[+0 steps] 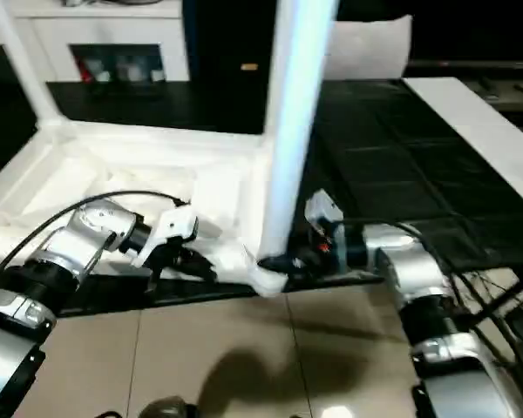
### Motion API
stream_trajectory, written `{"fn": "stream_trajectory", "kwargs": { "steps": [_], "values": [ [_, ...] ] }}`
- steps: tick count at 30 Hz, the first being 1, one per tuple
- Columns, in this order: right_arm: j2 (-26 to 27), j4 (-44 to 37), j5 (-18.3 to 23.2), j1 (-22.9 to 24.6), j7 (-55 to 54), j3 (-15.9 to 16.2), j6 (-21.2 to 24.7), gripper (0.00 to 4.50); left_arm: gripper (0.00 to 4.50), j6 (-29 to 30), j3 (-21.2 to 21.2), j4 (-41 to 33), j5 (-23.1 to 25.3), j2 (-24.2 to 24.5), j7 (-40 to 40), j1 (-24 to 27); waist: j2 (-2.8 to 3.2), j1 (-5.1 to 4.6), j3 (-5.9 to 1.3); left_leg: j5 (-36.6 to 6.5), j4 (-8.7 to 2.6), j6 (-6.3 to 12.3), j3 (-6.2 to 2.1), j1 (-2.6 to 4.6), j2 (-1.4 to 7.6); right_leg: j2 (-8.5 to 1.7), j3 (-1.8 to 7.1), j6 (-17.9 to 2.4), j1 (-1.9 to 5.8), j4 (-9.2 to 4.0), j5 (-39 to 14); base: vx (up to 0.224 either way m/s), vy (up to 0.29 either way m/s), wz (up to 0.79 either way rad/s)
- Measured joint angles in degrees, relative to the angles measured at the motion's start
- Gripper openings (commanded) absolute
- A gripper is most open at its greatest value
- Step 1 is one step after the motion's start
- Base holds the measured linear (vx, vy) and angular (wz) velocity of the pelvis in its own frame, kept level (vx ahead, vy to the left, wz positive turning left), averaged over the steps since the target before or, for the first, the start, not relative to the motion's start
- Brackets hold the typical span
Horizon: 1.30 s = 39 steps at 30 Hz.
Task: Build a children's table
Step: Rotate leg to tighten
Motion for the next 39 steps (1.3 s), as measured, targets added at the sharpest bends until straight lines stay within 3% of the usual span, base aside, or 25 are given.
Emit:
{"fn": "stream_trajectory", "kwargs": {
  "steps": [4, 6, 10, 12, 14, 17, 20, 21, 29, 32, 39],
  "values": [
    [5.7, 4.1, -1.8, -4.0, -19.0, -4.7, 3.0, 2.0, 0.0, 8.8, 3.2, -0.1, 0.6, -4.7, 12.2, -0.8, -0.03, -2.01, 0.01, 0.0, 0.07, -0.08, -0.02, 0.05, 0.02, -0.03, -0.07, -0.1, -0.09, -0.12, 0.3, 0.0, 0.0, 0.0],
    [7.3, 5.8, -2.3, -5.3, -25.6, -6.0, 3.3, 2.0, 0.0, 11.6, 4.2, -0.2, 0.5, -7.5, 16.4, -1.0, -0.03, -2.47, 0.01, 0.0, 0.07, -0.08, -0.02, 0.05, 0.03, -0.03, -0.09, -0.1, -0.09, -0.23, 0.3, 0.0, 0.0, 0.0],
    [11.2, 12.3, -2.8, -8.9, -39.4, -8.7, -0.4, 2.0, 0.0, 13.1, 5.6, 2.2, 0.6, -12.9, 27.5, -2.5, -0.01, -2.26, 0.01, 0.0, -0.01, -0.09, -0.07, -0.06, 0.04, -0.02, -0.21, -0.1, -0.24, -0.23, 0.5, 0.0, 0.0, 0.0],
    [11.9, 13.4, -2.8, -9.1, -41.4, -9.3, -2.1, 2.69, 0.0, 13.1, 5.7, 2.4, 0.7, -13.8, 29.5, -2.5, 0.02, -2.02, 0.01, 0.0, -0.11, -0.09, -0.1, -0.09, 0.04, -0.02, -0.26, -0.1, -0.24, -0.27, 0.5, 0.0, 0.0, 0.0],
    [12.8, 13.7, -2.6, -9.1, -42.3, -10.5, -2.8, 2.75, 0.0, 12.7, 5.6, 2.3, 1.2, -14.3, 30.4, -2.5, 0.05, -1.88, 0.0, 0.0, -0.21, -0.09, -0.09, -0.11, 0.04, -0.02, -0.27, -0.4, -0.24, -0.36, 0.6, 0.0, 0.0, 0.0],
    [12.6, 13.5, -2.6, -8.9, -42.1, -10.7, -3.0, 3.12, 0.0, 13.0, 5.4, 1.7, 1.9, -14.7, 31.0, -2.5, 0.08, -1.56, 0.0, 0.0, -0.32, -0.08, -0.09, -0.14, 0.04, -0.02, -0.31, -0.4, -0.19, -0.6, 0.7, 0.0, 0.0, 0.0],
    [11.1, 11.1, -2.0, -6.6, -38.9, -10.8, -3.8, 3.19, 0.0, 13.1, 5.1, 1.4, 2.0, -14.4, 31.1, -2.4, 0.08, -1.18, 0.0, 0.0, -0.34, -0.06, -0.08, -0.18, 0.03, -0.02, -0.31, -0.4, -0.16, -0.72, 0.8, 0.0, 0.0, 0.0],
    [10.0, 10.0, -1.4, -5.4, -36.3, -10.7, -4.1, 3.5, 0.0, 12.2, 4.4, 1.5, 2.0, -14.1, 31.0, -2.4, 0.08, -0.94, 0.0, 0.0, -0.35, -0.05, -0.08, -0.19, 0.03, -0.02, -0.31, -0.4, -0.17, -0.75, 0.8, 0.0, 0.0, 0.0],
    [2.4, 3.0, 0.8, 0.2, -20.9, -9.2, -2.6, 4.03, 0.0, 5.7, 3.1, 1.4, 2.3, -10.4, 26.3, -1.0, 0.14, -0.61, 0.02, 0.0, -0.43, -0.06, -0.09, -0.19, 0.05, 0.0, -0.4, -0.4, -0.16, -0.82, 0.8, 0.0, 0.0, 0.0],
    [-2.2, 0.6, 1.0, 1.8, -15.4, -8.6, -2.4, 4.43, 0.0, 2.8, 2.2, 0.8, 2.4, -7.8, 22.6, -0.2, 0.15, -0.29, 0.01, 0.0, -0.43, -0.05, -0.09, -0.16, 0.05, 0.0, -0.4, -0.4, -0.11, -0.88, 0.8, 0.0, 0.0, 0.0],
    [-7.0, -1.2, 0.4, 2.9, -6.0, -5.6, -3.0, 4.48, 0.0, -3.3, -0.6, -0.1, 2.2, -3.4, 13.2, 0.7, 0.17, 0.9, 0.0, 0.0, -0.45, -0.05, -0.09, -0.17, 0.05, 0.0, -0.41, -0.1, -0.12, -0.88, 0.6, 0.0, 0.0, 0.0]
  ]
}}
